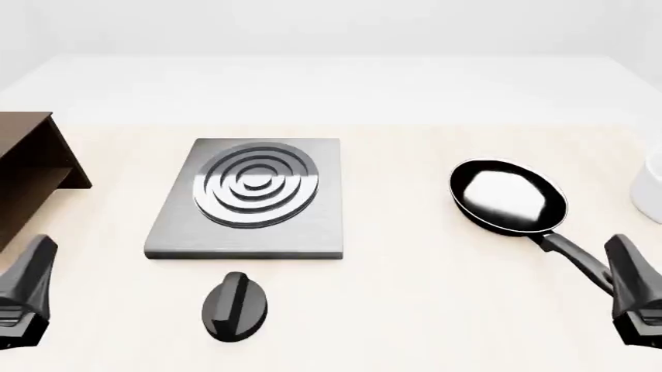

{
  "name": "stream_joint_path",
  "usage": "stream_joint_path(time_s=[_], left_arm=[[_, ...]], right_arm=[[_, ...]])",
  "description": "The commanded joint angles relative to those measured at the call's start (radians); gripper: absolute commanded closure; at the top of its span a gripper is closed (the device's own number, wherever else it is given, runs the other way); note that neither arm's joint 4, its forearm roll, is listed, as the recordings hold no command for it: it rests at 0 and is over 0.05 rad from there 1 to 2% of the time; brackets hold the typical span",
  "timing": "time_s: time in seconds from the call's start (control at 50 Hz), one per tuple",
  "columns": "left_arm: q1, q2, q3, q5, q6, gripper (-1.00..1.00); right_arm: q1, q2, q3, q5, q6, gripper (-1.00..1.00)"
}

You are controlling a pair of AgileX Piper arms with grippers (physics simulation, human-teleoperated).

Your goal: Turn on the stove and put the frying pan on it.

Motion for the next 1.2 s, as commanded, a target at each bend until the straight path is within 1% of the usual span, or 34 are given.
stream_joint_path(time_s=[0.02, 0.04, 0.06, 0.08, 0.1, 0.12, 0.14, 0.16, 0.18, 0.22, 0.26, 0.28, 0.3, 0.34, 0.38, 0.42, 0.44, 0.48, 0.54, 0.6, 0.64, 0.66, 0.74, 0.78, 0.84, 0.86, 0.88, 0.94, 0.98, 1.02, 1.06, 1.1, 1.16, 1.2], left_arm=[[0.007, 0.005, -0.004, 0.007, -0.007, -1.00], [0.013, 0.022, -0.005, 0.002, -0.019, -1.00], [0.020, 0.078, -0.005, -0.030, -0.041, -1.00], [0.008, 0.125, -0.004, -0.056, -0.063, -1.00], [-0.001, 0.176, -0.007, -0.082, -0.058, -1.00], [-0.001, 0.181, -0.006, -0.086, -0.058, -1.00], [0.010, 0.173, -0.012, -0.076, -0.049, -1.00], [0.008, 0.136, -0.028, -0.031, -0.037, -1.00], [0.003, 0.128, -0.035, -0.012, -0.021, -1.00], [0.002, 0.180, -0.057, -0.004, 0.005, -1.00], [-0.052, 0.144, -0.108, 0.080, -0.041, -1.00], [-0.090, 0.169, -0.130, 0.098, -0.070, -1.00], [-0.118, 0.186, -0.157, 0.123, -0.075, -1.00], [-0.132, 0.247, -0.207, 0.160, -0.062, -1.00], [-0.134, 0.277, -0.227, 0.175, -0.048, -1.00], [-0.150, 0.337, -0.252, 0.194, -0.053, -1.00], [-0.165, 0.339, -0.263, 0.210, -0.067, -1.00], [-0.159, 0.361, -0.274, 0.227, -0.058, -1.00], [-0.162, 0.404, -0.268, 0.215, -0.058, -1.00], [-0.158, 0.451, -0.251, 0.197, -0.054, -1.00], [-0.158, 0.451, -0.248, 0.195, -0.053, -1.00], [-0.147, 0.445, -0.246, 0.194, -0.028, -1.00], [-0.140, 0.463, -0.238, 0.188, -0.025, -1.00], [-0.136, 0.510, -0.217, 0.162, -0.011, -1.00], [-0.136, 0.518, -0.205, 0.164, -0.013, -1.00], [-0.129, 0.544, -0.196, 0.154, 0.000, -1.00], [-0.137, 0.549, -0.193, 0.151, -0.006, -1.00], [-0.140, 0.566, -0.167, 0.143, 0.015, -1.00], [-0.140, 0.567, -0.159, 0.142, 0.014, -1.00], [-0.148, 0.580, -0.148, 0.133, 0.009, -1.00], [-0.153, 0.595, -0.141, 0.121, 0.003, -1.00], [-0.169, 0.616, -0.133, 0.110, -0.006, -1.00], [-0.183, 0.632, -0.115, 0.096, -0.001, -1.00], [-0.182, 0.625, -0.111, 0.100, -0.002, -1.00]], right_arm=[[-0.043, 0.039, -0.001, -0.029, -0.012, -1.00], [-0.033, 0.030, -0.002, -0.022, -0.009, -1.00], [-0.027, 0.029, -0.002, -0.021, -0.001, -1.00], [-0.029, 0.032, -0.002, -0.022, 0.000, -1.00], [-0.031, 0.021, -0.002, -0.012, -0.005, -1.00], [-0.030, 0.016, -0.002, -0.007, -0.006, -1.00], [-0.030, 0.016, -0.002, -0.006, -0.006, -1.00], [-0.027, 0.017, -0.002, -0.007, -0.004, -1.00], [-0.027, 0.019, -0.002, -0.010, -0.005, -1.00], [-0.028, 0.019, -0.002, -0.009, -0.011, -1.00], [-0.030, 0.025, -0.001, -0.013, -0.009, -1.00], [-0.032, 0.039, 0.000, -0.025, -0.014, -1.00], [-0.033, 0.059, 0.000, -0.046, -0.017, -1.00], [-0.035, 0.065, 0.000, -0.047, -0.015, -1.00], [-0.036, 0.046, 0.000, -0.029, -0.017, -1.00], [-0.038, 0.059, 0.000, -0.038, -0.019, -1.00], [-0.040, 0.048, 0.000, -0.026, -0.022, -1.00], [-0.041, 0.046, 0.000, -0.024, -0.021, -1.00], [-0.042, 0.044, 0.000, -0.020, -0.025, -1.00], [-0.050, 0.085, 0.000, -0.067, -0.027, -1.00], [-0.052, 0.071, 0.000, -0.053, -0.026, -1.00], [-0.059, 0.054, 0.000, -0.032, -0.027, -1.00], [-0.060, 0.076, 0.001, -0.052, -0.030, -1.00], [-0.061, 0.070, 0.000, -0.048, -0.026, -1.00], [-0.064, 0.069, 0.000, -0.047, -0.028, -1.00], [-0.065, 0.072, 0.001, -0.049, -0.029, -1.00], [-0.066, 0.070, 0.001, -0.047, -0.029, -1.00], [-0.067, 0.062, 0.000, -0.040, -0.028, -1.00], [-0.068, 0.080, 0.001, -0.057, -0.028, -1.00], [-0.069, 0.071, 0.001, -0.049, -0.029, -1.00], [-0.072, 0.004, 0.000, 0.019, -0.033, -1.00], [-0.072, -0.001, 0.000, 0.024, -0.031, -1.00], [-0.076, 0.055, 0.000, -0.031, -0.031, -1.00], [-0.077, 0.065, 0.001, -0.041, -0.031, -1.00]])
